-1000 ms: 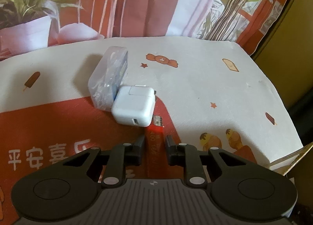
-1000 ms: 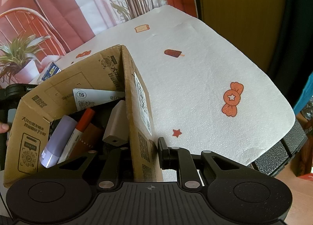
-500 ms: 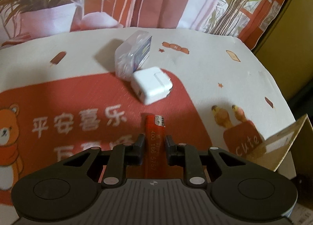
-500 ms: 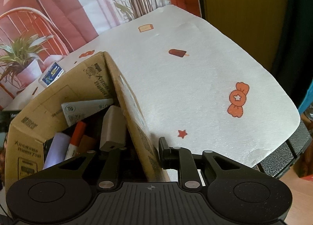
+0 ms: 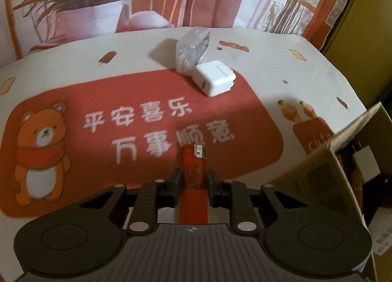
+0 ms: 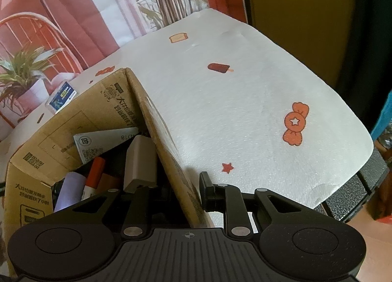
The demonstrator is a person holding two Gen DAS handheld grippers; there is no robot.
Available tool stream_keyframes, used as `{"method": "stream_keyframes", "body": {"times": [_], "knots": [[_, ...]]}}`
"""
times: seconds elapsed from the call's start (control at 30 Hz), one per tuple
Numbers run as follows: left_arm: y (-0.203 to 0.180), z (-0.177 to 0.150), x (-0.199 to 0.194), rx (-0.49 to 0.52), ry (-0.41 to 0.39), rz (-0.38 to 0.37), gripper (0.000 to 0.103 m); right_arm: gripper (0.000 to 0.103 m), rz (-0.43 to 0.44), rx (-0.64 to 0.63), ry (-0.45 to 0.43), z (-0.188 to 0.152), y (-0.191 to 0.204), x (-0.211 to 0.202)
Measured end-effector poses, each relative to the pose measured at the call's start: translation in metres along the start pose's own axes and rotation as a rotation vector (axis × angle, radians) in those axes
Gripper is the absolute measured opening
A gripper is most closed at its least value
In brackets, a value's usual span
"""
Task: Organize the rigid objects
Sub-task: 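Lift the lighter with the left gripper and carry it toward the box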
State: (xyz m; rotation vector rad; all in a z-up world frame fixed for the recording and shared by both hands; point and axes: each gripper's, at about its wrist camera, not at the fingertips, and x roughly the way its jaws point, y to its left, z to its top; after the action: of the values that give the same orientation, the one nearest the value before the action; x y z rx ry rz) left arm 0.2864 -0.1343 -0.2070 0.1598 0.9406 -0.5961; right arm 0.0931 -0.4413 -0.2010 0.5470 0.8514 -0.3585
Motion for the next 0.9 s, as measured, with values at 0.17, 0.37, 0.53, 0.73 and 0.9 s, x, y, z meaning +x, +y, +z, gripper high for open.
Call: {"method": "stream_keyframes", "body": {"times": [0.17, 0.37, 0.53, 0.73, 0.9], "knots": [[0.002, -0.016, -0.01, -0.028, -0.005, 0.016, 0.024, 0.019, -0.009, 0.013, 0.004, 0.0, -0.001, -0.001], [-0.002, -0.027, -0.014, -0.01, -0.023, 0.035, 0.024, 0.017, -0.017, 0.025, 0.015, -0.005, -0.003, -0.005], [-0.005, -0.03, -0.015, -0.009, -0.041, 0.058, 0.024, 0.016, -0.023, 0.021, 0.023, -0.011, -0.003, -0.01], [-0.013, -0.035, -0.016, 0.029, -0.06, 0.083, 0.024, 0.015, -0.039, 0.01, 0.032, -0.019, 0.002, -0.014], [-0.004, -0.035, -0.021, -0.025, -0.075, 0.046, 0.023, 0.015, -0.043, 0.012, 0.033, -0.021, 0.002, -0.015]]}}
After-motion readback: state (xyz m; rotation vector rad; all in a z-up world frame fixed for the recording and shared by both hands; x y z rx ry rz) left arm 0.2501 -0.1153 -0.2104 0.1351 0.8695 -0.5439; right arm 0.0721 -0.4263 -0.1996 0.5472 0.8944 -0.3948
